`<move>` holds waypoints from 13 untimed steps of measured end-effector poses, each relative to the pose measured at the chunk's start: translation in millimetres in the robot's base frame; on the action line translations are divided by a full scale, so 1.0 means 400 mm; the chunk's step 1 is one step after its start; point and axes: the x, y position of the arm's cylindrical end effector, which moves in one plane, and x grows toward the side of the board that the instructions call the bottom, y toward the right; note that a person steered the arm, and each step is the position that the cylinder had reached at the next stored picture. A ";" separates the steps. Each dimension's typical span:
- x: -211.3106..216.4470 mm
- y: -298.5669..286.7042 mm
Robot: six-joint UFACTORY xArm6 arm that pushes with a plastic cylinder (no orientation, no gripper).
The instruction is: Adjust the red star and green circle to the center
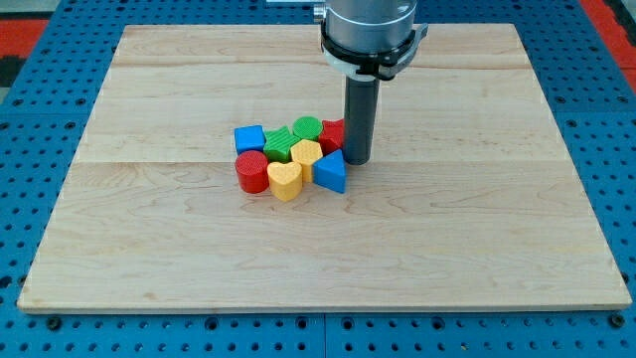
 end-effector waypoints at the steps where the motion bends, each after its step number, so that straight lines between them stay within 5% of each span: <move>1: 0.018 0.018; 2: 0.087 0.125; 4: -0.206 0.279; 6: -0.193 0.072; 13: -0.109 0.024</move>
